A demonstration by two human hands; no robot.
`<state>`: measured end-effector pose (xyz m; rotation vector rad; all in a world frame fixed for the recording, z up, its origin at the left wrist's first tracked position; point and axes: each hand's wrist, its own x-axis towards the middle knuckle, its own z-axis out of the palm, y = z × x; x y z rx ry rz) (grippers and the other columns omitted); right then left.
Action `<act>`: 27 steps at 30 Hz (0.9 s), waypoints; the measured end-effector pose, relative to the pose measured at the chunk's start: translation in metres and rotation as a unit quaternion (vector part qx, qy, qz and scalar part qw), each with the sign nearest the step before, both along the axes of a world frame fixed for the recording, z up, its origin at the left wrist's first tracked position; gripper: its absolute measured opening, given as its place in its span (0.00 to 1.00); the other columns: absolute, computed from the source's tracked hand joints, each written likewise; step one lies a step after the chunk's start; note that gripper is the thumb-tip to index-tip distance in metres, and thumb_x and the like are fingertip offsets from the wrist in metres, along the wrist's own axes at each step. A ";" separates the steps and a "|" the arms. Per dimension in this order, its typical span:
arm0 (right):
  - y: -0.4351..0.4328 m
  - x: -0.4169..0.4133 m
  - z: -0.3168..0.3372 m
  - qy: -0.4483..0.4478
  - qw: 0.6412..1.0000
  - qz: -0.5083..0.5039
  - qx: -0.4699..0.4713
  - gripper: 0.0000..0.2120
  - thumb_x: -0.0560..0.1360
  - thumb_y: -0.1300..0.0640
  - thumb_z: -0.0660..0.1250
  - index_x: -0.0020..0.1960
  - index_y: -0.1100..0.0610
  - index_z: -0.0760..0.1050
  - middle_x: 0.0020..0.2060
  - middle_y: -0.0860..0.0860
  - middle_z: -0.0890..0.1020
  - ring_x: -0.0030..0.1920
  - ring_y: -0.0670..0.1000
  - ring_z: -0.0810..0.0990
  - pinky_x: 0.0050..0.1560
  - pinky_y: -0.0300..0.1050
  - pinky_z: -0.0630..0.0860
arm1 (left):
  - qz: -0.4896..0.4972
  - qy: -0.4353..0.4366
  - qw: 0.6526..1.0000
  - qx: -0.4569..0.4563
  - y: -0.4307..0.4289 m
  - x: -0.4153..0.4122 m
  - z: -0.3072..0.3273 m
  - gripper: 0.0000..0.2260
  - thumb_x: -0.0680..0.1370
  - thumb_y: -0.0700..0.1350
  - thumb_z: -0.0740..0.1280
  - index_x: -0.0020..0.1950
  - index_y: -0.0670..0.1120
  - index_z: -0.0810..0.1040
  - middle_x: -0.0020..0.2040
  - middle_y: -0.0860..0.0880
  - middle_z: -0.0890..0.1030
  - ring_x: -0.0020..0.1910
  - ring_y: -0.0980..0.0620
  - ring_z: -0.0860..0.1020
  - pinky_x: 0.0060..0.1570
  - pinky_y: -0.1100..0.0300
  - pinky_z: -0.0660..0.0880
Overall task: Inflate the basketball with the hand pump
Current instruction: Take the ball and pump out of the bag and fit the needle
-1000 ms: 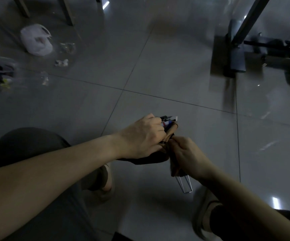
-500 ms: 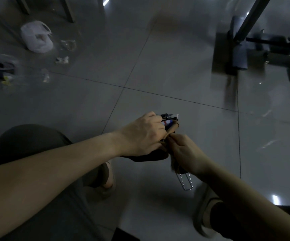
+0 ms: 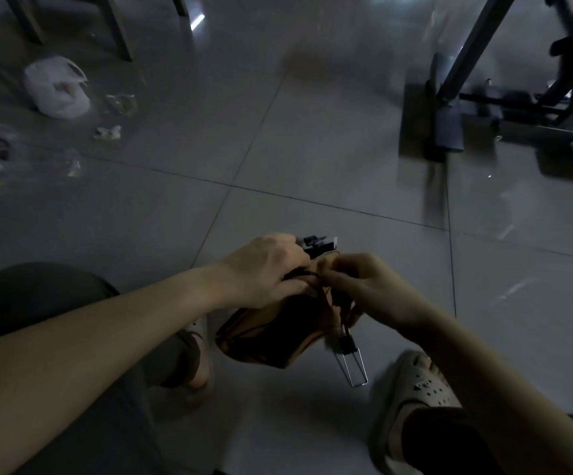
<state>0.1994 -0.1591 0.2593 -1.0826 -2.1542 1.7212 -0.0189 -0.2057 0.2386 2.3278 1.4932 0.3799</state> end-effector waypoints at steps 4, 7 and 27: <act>-0.002 -0.004 0.000 -0.054 0.987 0.035 0.145 0.15 0.82 0.61 0.61 0.46 0.42 0.76 0.37 0.48 0.81 0.35 0.45 0.80 0.36 0.44 0.78 | -0.001 0.029 1.000 -0.004 0.003 0.002 -0.002 0.16 0.77 0.60 0.59 0.45 0.49 0.76 0.39 0.58 0.65 0.41 0.53 0.69 0.38 0.68 0.58; 0.001 -0.002 0.000 -0.065 0.983 0.026 0.171 0.13 0.82 0.58 0.63 0.45 0.42 0.77 0.35 0.49 0.81 0.33 0.49 0.80 0.35 0.49 0.79 | 0.000 0.030 1.000 0.001 0.004 0.002 0.000 0.11 0.78 0.55 0.64 0.46 0.47 0.77 0.40 0.55 0.67 0.41 0.52 0.69 0.39 0.66 0.59; -0.001 -0.022 -0.002 -0.077 0.995 -0.033 0.059 0.10 0.81 0.63 0.62 0.46 0.55 0.81 0.36 0.57 0.85 0.33 0.54 0.85 0.34 0.45 0.83 | -0.051 0.120 0.982 0.139 -0.001 0.008 0.005 0.09 0.75 0.50 0.71 0.40 0.47 0.77 0.36 0.49 0.77 0.38 0.49 0.72 0.43 0.55 0.65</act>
